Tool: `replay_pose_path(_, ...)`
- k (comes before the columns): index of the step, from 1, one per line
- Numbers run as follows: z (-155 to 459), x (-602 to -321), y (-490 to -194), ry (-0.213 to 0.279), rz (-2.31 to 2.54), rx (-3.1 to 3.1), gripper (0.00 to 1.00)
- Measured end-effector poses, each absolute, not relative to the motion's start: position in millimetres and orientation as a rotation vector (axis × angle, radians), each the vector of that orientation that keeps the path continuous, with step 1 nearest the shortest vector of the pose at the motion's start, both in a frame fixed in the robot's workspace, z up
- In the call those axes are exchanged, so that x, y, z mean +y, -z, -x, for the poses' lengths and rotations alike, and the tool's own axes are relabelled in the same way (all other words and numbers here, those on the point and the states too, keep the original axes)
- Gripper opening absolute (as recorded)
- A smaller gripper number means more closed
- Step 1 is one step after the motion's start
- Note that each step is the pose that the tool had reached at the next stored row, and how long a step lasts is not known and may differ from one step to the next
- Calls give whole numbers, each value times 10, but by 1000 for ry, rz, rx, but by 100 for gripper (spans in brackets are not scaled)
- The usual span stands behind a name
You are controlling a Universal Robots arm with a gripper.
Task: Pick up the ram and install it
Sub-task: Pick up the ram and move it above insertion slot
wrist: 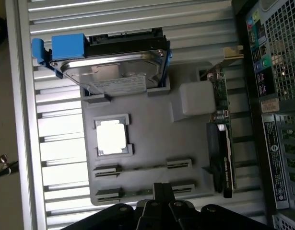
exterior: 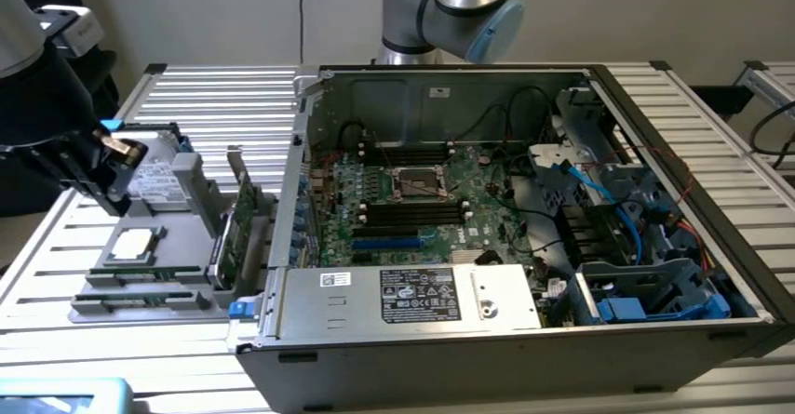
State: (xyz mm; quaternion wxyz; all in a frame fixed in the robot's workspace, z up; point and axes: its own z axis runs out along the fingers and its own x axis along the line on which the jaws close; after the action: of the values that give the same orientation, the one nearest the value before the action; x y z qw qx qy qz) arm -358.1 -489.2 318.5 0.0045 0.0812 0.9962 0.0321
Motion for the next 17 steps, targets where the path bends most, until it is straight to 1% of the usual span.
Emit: replay_pose_path(17, 3581, -4892, -3174, -103, -620, 3061, 11)
